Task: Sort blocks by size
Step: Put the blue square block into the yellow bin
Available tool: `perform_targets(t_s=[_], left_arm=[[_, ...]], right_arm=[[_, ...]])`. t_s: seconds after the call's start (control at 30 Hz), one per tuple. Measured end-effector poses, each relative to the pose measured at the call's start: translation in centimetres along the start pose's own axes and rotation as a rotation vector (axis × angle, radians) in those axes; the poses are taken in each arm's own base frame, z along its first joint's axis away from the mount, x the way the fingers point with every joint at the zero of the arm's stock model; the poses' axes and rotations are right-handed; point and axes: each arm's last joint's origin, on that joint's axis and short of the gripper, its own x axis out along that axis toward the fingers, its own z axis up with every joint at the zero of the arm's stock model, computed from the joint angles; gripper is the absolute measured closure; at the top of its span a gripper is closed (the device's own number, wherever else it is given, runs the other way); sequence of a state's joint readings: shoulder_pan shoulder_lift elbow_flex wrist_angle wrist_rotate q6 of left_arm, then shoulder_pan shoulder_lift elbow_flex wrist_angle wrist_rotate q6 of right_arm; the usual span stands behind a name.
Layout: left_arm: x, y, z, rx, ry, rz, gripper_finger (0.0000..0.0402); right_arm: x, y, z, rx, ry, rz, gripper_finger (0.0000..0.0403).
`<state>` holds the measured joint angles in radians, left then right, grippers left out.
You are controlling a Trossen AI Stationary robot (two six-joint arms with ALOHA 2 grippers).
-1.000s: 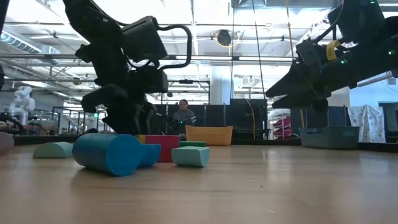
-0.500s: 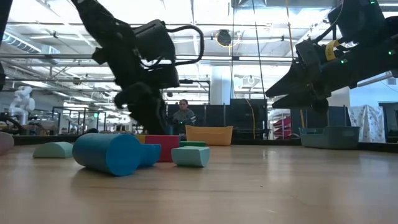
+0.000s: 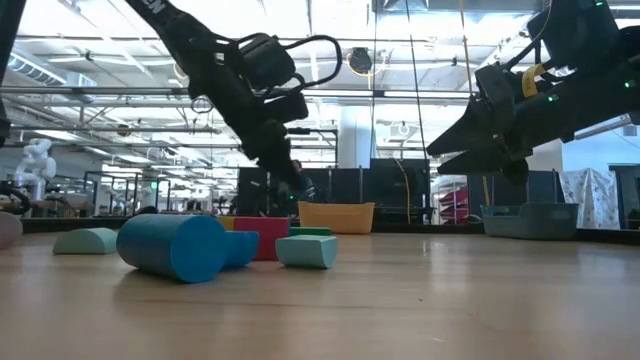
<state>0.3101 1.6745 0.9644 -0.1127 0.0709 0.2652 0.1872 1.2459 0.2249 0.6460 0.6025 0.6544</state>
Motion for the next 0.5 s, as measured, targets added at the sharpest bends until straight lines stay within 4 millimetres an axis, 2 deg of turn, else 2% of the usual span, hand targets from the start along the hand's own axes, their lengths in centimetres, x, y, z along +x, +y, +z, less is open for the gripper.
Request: perform_targets(t_s=[0.5], left_arm=[[-0.5, 3.5, -0.3, -0.061, -0.017, 0.073, 0.0263]], right_arm=[[0.0, 0.0, 0.0, 0.001, 0.0, 0.0, 0.0174]])
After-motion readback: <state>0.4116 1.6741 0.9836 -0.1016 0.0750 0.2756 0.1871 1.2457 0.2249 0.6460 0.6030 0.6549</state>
